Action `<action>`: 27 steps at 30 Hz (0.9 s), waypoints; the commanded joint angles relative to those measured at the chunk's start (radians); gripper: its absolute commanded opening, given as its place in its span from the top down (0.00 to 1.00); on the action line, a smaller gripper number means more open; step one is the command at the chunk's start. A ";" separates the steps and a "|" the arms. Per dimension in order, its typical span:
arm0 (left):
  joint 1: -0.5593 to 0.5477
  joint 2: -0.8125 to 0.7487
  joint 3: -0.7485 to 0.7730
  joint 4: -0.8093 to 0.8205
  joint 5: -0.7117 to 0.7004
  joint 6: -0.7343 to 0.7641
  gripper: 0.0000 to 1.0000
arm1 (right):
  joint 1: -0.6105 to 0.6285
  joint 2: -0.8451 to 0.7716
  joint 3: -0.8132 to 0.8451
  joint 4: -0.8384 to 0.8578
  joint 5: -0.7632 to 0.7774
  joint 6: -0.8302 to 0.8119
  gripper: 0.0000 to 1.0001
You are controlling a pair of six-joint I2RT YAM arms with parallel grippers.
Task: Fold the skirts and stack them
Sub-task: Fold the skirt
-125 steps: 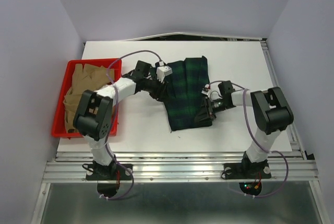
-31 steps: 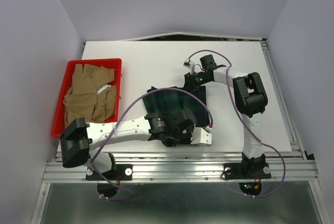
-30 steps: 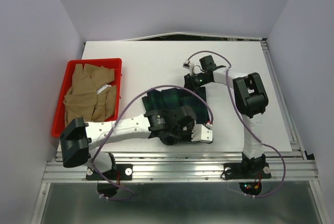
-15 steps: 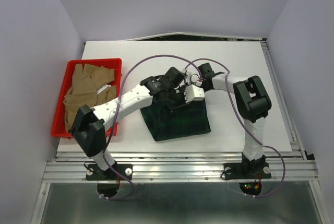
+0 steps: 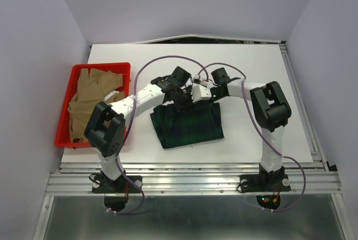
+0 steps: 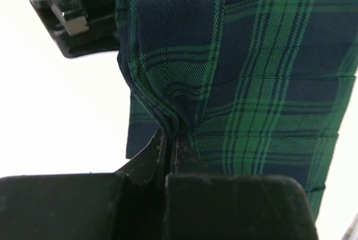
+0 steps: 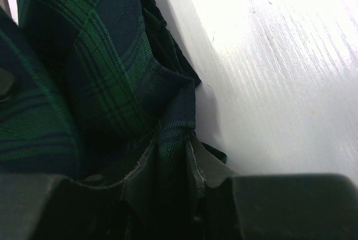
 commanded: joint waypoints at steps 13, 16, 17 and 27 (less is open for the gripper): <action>0.010 0.081 -0.228 0.417 -0.100 0.108 1.00 | 0.006 -0.013 0.059 -0.132 0.231 -0.030 0.61; 0.011 0.101 -0.248 0.426 -0.102 0.129 1.00 | -0.004 -0.005 0.088 -0.162 0.306 -0.042 0.53; 0.011 0.109 -0.246 0.426 -0.102 0.129 1.00 | -0.004 -0.001 0.096 -0.167 0.323 -0.040 0.52; 0.018 0.233 -0.107 0.238 -0.056 0.143 0.86 | -0.154 -0.057 0.216 -0.173 0.414 0.061 0.24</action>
